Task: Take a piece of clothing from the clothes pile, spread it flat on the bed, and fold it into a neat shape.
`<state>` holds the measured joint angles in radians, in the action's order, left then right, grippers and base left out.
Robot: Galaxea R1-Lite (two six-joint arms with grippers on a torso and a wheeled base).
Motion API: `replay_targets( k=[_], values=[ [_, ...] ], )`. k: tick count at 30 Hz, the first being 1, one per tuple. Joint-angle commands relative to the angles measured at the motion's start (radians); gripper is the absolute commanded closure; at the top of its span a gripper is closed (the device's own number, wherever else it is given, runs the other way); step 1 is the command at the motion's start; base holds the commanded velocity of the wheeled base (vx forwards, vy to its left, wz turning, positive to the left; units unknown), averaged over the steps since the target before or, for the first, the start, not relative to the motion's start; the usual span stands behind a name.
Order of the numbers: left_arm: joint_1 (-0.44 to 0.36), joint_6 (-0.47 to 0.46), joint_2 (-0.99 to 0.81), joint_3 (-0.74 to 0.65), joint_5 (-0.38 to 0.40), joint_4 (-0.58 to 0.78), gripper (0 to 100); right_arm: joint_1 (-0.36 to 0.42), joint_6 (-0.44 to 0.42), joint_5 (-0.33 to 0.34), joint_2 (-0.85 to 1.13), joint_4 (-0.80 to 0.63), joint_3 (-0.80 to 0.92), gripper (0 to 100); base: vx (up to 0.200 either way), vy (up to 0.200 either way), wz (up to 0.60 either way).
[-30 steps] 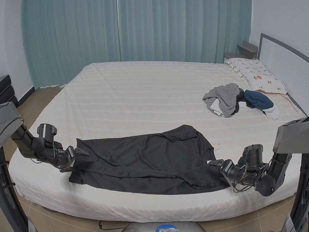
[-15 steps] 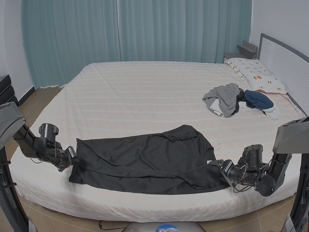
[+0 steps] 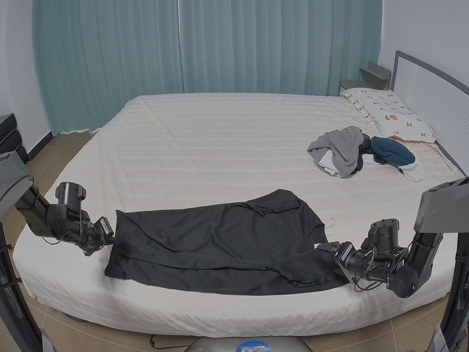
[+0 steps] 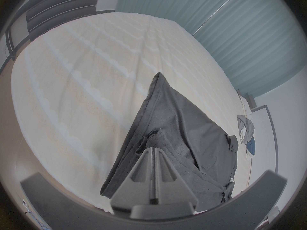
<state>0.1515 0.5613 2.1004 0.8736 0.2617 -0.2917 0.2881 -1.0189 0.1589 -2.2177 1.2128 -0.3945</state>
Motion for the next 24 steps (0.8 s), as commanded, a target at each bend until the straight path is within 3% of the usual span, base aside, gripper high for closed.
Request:
replay_targets(
  k=[1, 9, 10, 18, 24],
  values=[
    [0.000, 0.000, -0.059, -0.012, 0.001, 0.003, 100, 0.000, 0.000, 0.001, 0.000, 0.001, -0.001, 0, 0.000, 0.000, 0.00],
    [0.000, 0.002, -0.002, -0.002, 0.016, -0.006, 100, 0.000, 0.000, 0.001, 0.000, 0.001, 0.000, 0, 0.000, 0.000, 0.00],
    [0.002, 0.002, 0.013, 0.001, 0.021, -0.009, 0, 0.000, 0.000, 0.001, 0.000, 0.001, 0.000, 0, 0.000, 0.000, 0.00],
    [0.008, -0.006, 0.052, -0.002, 0.157, -0.052, 0, 0.000, 0.000, 0.001, -0.019, 0.001, -0.007, 0, 0.000, 0.000, 0.00],
    [0.011, -0.017, 0.072, -0.001, 0.172, -0.053, 0, 0.000, 0.000, -0.001, -0.027, 0.002, -0.007, 0, 0.000, 0.000, 0.00]
  ],
)
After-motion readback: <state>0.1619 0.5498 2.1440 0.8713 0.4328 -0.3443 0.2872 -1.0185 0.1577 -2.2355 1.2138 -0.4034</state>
